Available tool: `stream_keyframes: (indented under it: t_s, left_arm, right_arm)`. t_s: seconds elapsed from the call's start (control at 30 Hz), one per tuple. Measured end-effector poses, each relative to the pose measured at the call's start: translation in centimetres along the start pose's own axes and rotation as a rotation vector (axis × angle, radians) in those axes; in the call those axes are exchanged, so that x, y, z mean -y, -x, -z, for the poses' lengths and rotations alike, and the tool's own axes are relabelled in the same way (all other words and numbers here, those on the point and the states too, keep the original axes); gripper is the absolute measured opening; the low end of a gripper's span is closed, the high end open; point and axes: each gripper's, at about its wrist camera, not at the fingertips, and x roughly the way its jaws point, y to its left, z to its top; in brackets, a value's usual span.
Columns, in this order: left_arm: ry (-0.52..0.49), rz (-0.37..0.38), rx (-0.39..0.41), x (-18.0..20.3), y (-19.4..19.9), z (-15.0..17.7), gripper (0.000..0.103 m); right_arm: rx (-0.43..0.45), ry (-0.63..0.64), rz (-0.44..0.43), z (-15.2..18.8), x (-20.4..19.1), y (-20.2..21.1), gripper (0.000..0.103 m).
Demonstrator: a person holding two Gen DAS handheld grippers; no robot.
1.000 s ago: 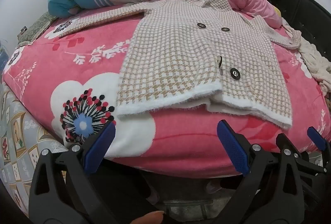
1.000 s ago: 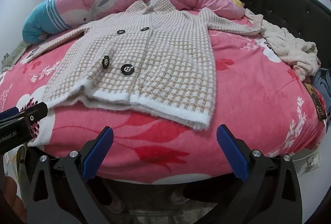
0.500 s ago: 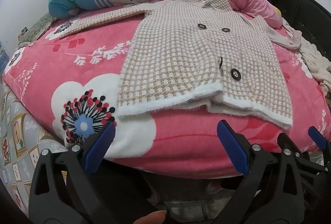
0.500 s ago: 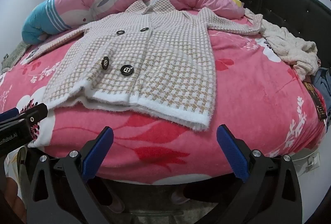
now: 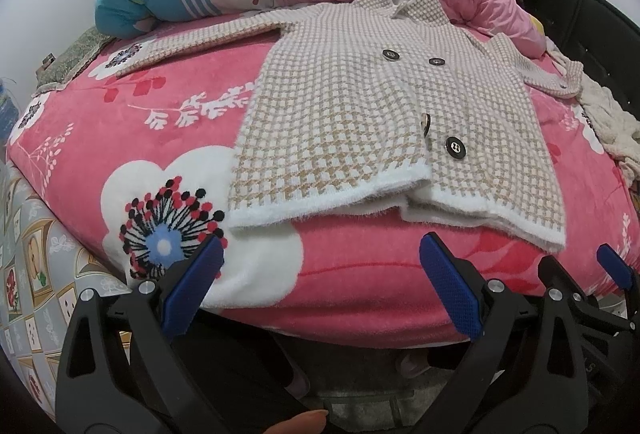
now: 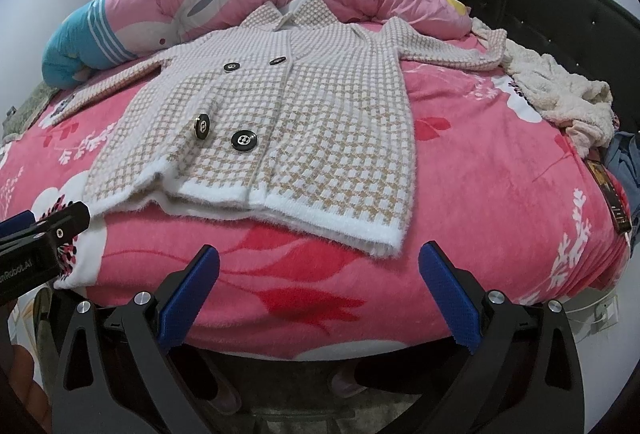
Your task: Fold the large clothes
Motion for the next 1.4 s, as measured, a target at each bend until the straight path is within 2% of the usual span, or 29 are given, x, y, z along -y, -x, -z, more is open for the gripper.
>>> stream_keyframes:
  t_s: [0.97, 1.4]
  left_arm:
    - [-0.001, -0.006, 0.008, 0.3, 0.3, -0.2, 0.095]
    - [0.022, -0.007, 0.022, -0.9, 0.5, 0.1, 0.095]
  right_arm:
    - [-0.001, -0.002, 0.0, 0.0, 0.0, 0.0, 0.097]
    - [0.01, 0.01, 0.017, 0.2, -0.4, 0.3, 0.097]
